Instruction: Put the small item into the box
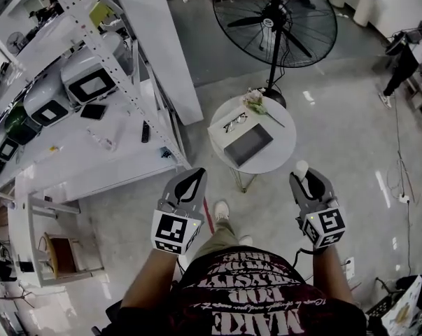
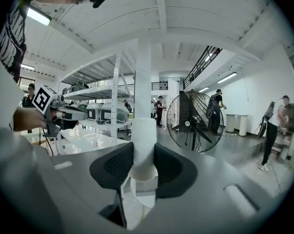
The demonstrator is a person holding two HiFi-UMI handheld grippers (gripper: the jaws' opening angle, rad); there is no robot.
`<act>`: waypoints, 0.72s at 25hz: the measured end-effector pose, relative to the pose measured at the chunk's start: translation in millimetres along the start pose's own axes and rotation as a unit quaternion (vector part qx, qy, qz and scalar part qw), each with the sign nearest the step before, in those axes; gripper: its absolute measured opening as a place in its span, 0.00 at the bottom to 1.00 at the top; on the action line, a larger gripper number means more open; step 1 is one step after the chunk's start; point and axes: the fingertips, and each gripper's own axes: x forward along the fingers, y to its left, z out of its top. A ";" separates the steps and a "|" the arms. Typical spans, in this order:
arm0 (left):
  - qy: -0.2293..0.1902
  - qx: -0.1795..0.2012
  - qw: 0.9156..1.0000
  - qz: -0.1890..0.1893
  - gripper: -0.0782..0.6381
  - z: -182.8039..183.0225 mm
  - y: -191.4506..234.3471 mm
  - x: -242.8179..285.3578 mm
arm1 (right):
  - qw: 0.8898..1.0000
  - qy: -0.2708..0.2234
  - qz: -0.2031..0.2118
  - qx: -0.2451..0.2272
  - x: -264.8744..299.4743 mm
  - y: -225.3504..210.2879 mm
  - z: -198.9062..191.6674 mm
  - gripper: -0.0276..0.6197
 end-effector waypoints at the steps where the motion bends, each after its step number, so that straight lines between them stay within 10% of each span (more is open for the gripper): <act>1: -0.001 0.003 1.000 0.000 0.11 0.3 4.6 0.9 | 1.000 0.002 0.003 -0.001 5.9 2.7 0.4 0.28; 18: -0.008 -0.011 0.999 -0.041 0.11 5.2 93.0 94.3 | 1.000 0.023 0.001 -0.008 115.3 -2.0 28.6 0.28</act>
